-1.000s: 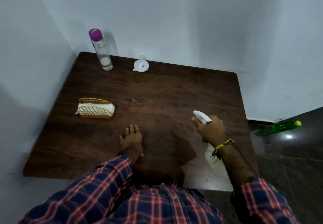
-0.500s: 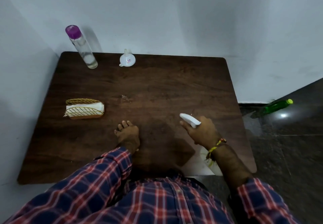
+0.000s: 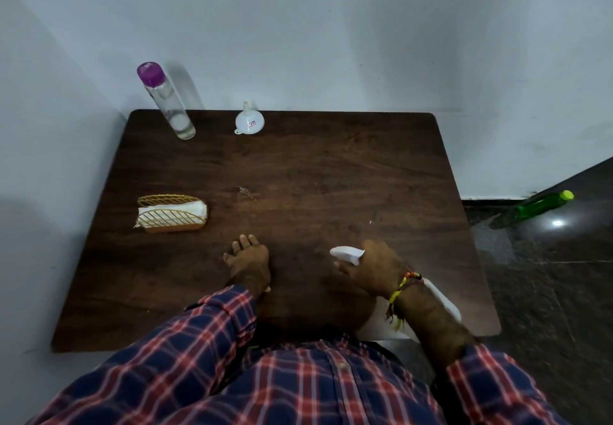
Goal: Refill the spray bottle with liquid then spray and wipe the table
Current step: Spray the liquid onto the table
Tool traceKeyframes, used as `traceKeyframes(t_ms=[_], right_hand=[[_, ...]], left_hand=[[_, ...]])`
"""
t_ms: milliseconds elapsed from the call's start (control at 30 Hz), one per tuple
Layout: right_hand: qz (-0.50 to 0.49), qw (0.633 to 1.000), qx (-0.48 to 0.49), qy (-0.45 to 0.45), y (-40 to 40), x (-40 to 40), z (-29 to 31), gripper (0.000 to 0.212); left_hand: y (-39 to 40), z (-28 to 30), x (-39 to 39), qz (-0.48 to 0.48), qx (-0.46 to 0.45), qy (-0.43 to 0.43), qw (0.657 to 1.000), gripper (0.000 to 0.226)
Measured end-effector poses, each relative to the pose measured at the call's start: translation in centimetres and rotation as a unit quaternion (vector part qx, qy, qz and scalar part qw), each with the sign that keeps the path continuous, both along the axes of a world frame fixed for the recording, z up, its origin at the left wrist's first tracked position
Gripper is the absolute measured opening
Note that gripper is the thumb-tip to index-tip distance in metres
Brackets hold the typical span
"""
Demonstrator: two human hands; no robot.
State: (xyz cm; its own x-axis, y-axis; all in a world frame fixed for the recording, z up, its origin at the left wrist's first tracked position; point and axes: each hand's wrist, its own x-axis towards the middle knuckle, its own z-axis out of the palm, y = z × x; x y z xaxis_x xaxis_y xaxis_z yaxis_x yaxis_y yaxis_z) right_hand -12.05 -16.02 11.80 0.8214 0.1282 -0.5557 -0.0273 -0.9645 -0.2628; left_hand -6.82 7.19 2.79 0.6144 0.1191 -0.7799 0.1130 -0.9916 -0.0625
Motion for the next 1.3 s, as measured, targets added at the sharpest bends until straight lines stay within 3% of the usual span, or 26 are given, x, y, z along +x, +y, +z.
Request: traceKeyframes(t_ms=[67,200,333,400,533,667,833,1033,1133,1233,1300], right_hand=[[-0.026,0.999,-0.006,-0.022,-0.6,-0.3,-0.1,0.039],[-0.202,0.974,0.037,-0.098,-2.2,0.7,0.1,0.038],[-0.283,0.950,0.017,-0.134,-4.4,2.3,-0.5,0.066],[-0.313,0.940,0.020,-0.133,-5.0,2.5,-0.3,0.068],[-0.189,0.979,0.020,-0.073,-4.6,1.0,0.2,0.039],[-0.027,0.996,0.056,-0.068,-1.8,-1.0,-0.4,0.039],[0.064,0.991,0.074,-0.092,1.7,-1.3,-1.0,0.036],[-0.103,0.978,0.118,-0.139,0.6,-0.3,-1.9,0.050],[-0.256,0.933,0.220,-0.126,-1.7,0.2,-2.1,0.044],[-0.315,0.894,0.277,-0.160,-3.8,0.6,-2.6,0.059],[-0.362,0.865,0.292,-0.188,-4.6,0.7,-2.7,0.047]], left_hand=[[0.0,-0.2,0.0,-0.004,0.004,0.001,1.000,0.128],[-0.2,-0.7,0.0,-0.008,0.022,-0.008,1.000,0.129],[-0.5,-0.9,0.2,-0.015,0.036,-0.010,0.999,0.130],[-0.5,-0.6,0.2,-0.019,0.035,-0.007,0.999,0.129],[-0.4,-0.3,0.0,-0.014,0.030,-0.014,0.999,0.127],[-0.6,-0.2,-0.1,-0.015,0.032,-0.018,0.999,0.128],[-0.3,-0.4,-0.1,-0.012,0.015,-0.018,1.000,0.128],[0.1,-0.4,-0.6,0.010,-0.014,-0.038,0.999,0.124],[0.3,-0.3,-0.7,0.019,-0.026,-0.039,0.999,0.127],[0.0,-0.2,-0.9,0.023,-0.018,-0.056,0.998,0.122],[-0.5,-0.1,-1.0,0.020,-0.024,-0.069,0.997,0.124]])
